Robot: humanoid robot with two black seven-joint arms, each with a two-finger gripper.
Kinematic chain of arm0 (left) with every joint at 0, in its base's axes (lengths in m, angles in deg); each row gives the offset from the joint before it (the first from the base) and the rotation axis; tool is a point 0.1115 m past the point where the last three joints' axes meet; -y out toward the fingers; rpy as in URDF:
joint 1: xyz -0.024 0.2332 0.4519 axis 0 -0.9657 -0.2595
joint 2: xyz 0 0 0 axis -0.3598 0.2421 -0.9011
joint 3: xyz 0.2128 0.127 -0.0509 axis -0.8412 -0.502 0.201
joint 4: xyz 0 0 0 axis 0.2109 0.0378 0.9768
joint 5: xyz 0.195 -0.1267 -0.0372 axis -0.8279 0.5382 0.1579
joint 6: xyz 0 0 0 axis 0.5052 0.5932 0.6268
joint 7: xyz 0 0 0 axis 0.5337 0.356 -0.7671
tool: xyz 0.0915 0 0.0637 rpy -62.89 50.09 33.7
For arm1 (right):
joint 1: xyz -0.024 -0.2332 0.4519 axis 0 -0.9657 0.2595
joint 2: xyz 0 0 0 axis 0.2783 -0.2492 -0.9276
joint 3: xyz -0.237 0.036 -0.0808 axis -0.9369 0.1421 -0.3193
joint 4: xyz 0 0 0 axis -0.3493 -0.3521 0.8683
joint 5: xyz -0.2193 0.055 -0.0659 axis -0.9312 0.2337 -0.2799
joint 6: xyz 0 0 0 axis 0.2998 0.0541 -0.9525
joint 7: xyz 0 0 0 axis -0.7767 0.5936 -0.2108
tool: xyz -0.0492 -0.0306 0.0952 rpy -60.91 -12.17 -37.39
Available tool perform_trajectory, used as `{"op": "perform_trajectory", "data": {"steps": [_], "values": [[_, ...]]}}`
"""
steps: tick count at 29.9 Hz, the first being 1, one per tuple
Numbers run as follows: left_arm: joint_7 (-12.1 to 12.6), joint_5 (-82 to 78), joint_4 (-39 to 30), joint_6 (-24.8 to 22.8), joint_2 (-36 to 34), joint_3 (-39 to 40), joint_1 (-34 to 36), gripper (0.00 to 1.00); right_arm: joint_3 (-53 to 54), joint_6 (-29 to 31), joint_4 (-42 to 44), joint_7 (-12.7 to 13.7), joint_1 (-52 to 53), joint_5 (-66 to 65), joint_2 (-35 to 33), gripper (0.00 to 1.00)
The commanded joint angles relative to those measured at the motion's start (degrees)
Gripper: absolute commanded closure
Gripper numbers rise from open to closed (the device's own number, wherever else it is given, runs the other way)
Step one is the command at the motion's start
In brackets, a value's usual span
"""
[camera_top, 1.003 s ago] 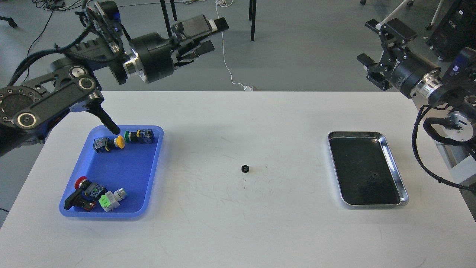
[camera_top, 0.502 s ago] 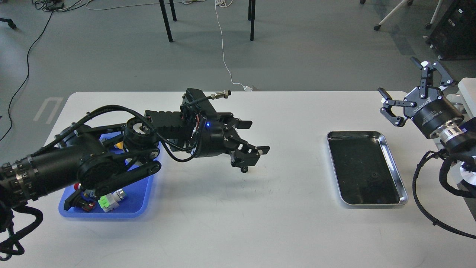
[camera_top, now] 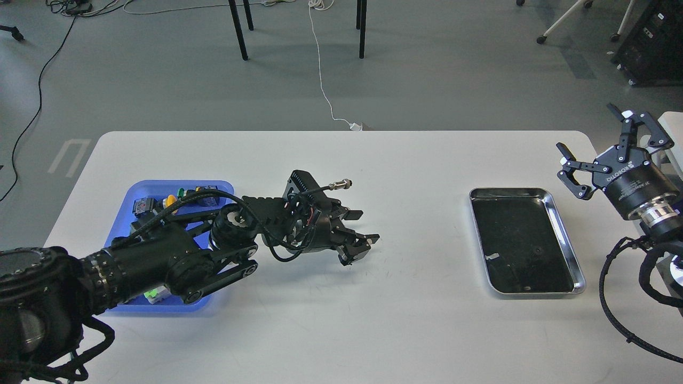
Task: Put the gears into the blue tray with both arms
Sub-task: 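Lower the left gripper onto the black ring and grasp it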
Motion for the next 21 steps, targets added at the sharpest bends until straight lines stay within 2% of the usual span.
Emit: {"op": "perform_trajectory", "data": {"steps": [1, 9, 14, 16, 20, 21], "values": [[0.06, -0.17, 0.26, 0.04, 0.06, -0.05, -0.96, 0.41, 0.03, 0.00, 0.01, -0.17, -0.07, 0.00, 0.07, 0.01], [0.67, -0.34, 0.61, 0.04, -0.56, -0.06, -2.98, 0.42, 1.88, 0.00, 0.01, -0.17, 0.02, -0.09, 0.33, 0.01], [1.03, -0.25, 3.34, 0.31, 0.06, 0.38, -3.42, 0.42, 2.49, 0.00, -0.26, -0.17, 0.02, -0.09, 0.33, 0.01], [1.03, -0.25, 3.60, 0.83, 0.06, 0.47, -3.42, 0.46, 2.67, 0.00, -0.17, -0.17, 0.02, -0.26, 0.33, 0.01], [0.94, -0.25, 3.51, 0.92, -0.12, 0.21, -3.42, 0.62, 2.67, 0.00, -0.17, -0.17, 0.02, -0.26, 0.25, 0.01], [0.94, -0.25, 3.51, 0.92, -0.20, 0.12, -3.42, 0.64, 2.67, 0.00, -0.17, -0.17, 0.02, -0.26, 0.25, 0.01]]}}
